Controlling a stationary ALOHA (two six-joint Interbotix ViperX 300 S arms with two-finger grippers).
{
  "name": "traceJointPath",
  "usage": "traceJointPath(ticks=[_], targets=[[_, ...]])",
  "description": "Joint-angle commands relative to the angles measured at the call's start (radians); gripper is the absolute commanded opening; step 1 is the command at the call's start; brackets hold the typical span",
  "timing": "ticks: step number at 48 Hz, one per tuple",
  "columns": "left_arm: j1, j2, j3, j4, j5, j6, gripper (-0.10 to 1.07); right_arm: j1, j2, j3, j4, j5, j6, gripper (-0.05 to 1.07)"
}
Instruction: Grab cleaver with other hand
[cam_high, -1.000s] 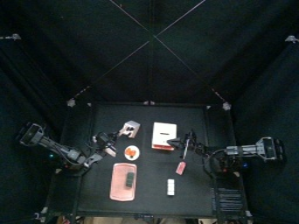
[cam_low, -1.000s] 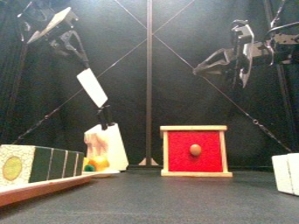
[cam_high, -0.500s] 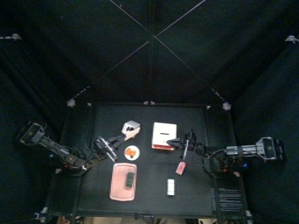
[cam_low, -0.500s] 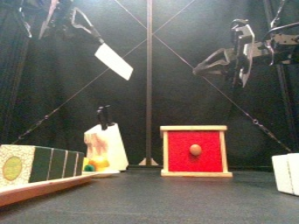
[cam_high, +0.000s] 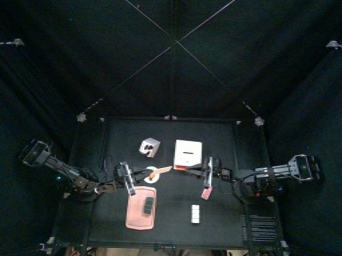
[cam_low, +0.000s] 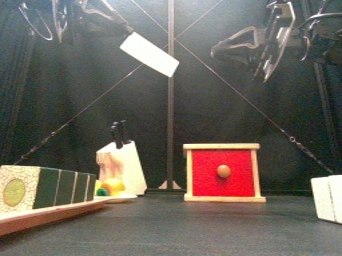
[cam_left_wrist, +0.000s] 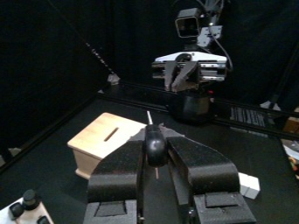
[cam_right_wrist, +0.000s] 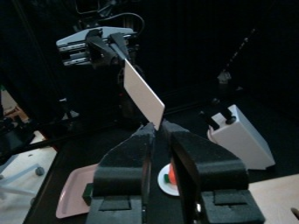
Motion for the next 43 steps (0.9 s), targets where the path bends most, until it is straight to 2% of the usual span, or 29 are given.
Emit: traceJointPath(ticks=[1, 14, 25, 43], targets=[[0.011, 0.000, -0.020, 0.048, -0.031, -0.017, 0.54, 0.011, 0.006, -0.029, -0.018, -0.028, 0.002, 0.66], [0.020, 0.003, -0.014, 0.164, -0.084, -0.112, 0.54, 0.026, 0.057, -0.067, -0.051, -0.035, 0.002, 0.82], [0.031, 0.015, -0.018, 0.235, -0.118, -0.149, 0.54, 0.035, 0.123, -0.120, -0.057, -0.035, 0.002, 0.93], [0.041, 0.023, -0.023, 0.241, -0.121, -0.150, 0.54, 0.038, 0.199, -0.175, -0.051, -0.037, 0.002, 0.93]])
